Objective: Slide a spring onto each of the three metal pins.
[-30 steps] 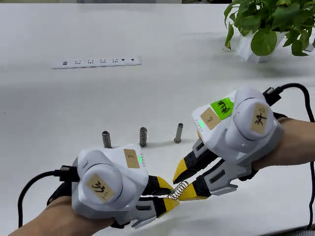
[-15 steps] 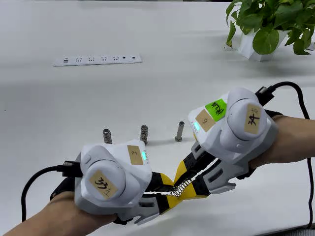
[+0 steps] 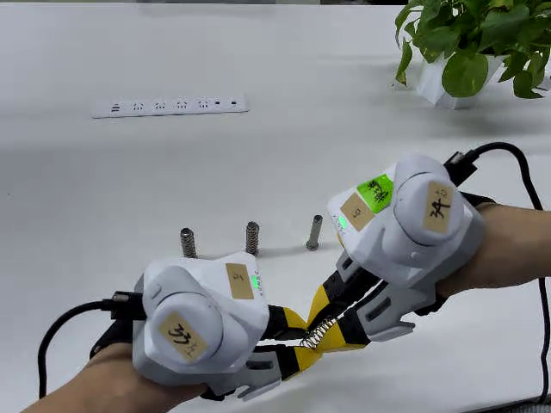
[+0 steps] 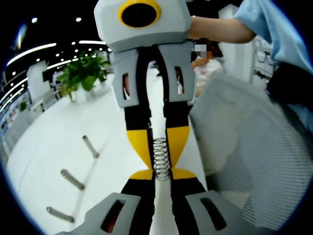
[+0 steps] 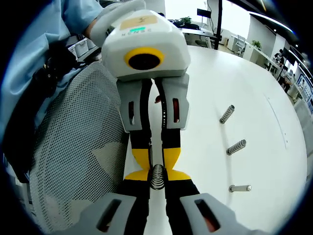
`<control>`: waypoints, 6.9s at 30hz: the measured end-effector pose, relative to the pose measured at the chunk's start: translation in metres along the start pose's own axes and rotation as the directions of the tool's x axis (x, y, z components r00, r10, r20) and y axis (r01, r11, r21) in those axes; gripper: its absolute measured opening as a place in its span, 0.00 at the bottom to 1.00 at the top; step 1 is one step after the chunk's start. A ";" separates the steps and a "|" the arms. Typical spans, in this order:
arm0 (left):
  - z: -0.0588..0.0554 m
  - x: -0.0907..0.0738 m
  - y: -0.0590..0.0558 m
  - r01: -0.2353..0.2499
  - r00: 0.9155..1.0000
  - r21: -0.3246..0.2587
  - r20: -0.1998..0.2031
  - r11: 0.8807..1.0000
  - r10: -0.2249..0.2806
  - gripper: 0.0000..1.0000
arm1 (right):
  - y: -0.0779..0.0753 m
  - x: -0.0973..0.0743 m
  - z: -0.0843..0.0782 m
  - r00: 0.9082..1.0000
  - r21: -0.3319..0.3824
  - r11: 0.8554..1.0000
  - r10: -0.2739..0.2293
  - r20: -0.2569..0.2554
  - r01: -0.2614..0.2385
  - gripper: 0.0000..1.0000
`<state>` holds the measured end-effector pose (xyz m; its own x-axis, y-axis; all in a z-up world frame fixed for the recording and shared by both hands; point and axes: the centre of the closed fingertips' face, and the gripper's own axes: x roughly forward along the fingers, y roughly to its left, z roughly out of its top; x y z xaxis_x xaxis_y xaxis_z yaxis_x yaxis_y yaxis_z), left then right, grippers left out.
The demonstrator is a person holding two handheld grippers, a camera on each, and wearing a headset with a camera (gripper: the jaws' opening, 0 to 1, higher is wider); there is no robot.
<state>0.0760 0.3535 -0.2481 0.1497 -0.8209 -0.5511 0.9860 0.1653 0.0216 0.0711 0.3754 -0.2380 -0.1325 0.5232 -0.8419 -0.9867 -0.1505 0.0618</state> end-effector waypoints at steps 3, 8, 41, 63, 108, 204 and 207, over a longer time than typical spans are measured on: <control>0.000 -0.001 0.002 -0.013 1.000 -0.010 0.006 1.000 0.013 0.11 | -0.002 0.000 0.000 1.000 0.012 1.000 -0.007 0.006 0.007 0.12; -0.005 -0.004 0.006 -0.043 0.999 -0.039 0.008 0.998 0.043 0.14 | -0.005 0.000 0.001 1.000 0.017 1.000 -0.015 0.010 0.015 0.12; -0.078 -0.080 0.064 -0.423 0.897 -0.359 -0.035 0.832 0.440 0.86 | -0.034 -0.016 -0.018 0.997 -0.007 0.998 -0.055 -0.060 0.055 0.12; -0.080 -0.100 0.069 -0.457 0.874 -0.410 -0.042 0.789 0.484 1.00 | -0.102 -0.058 -0.020 0.977 -0.080 0.989 -0.135 -0.163 0.124 0.12; -0.093 -0.110 0.066 -0.480 0.862 -0.439 -0.074 0.759 0.502 1.00 | -0.148 -0.050 -0.037 0.922 -0.160 0.985 -0.120 -0.367 0.065 0.12; -0.107 -0.102 0.055 -0.443 0.879 -0.502 -0.079 0.743 0.470 0.98 | -0.159 0.004 -0.071 0.889 -0.142 0.990 -0.046 -0.455 -0.021 0.13; -0.107 -0.101 0.054 -0.443 0.880 -0.499 -0.083 0.745 0.467 0.98 | -0.159 0.004 -0.071 0.893 -0.143 0.990 -0.050 -0.447 -0.016 0.13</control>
<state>0.1064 0.5038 -0.2805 0.5865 -0.6002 -0.5438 0.6320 0.7591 -0.1561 0.2342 0.3420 -0.2894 -0.0264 0.0993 -0.9947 -0.9609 -0.2770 -0.0021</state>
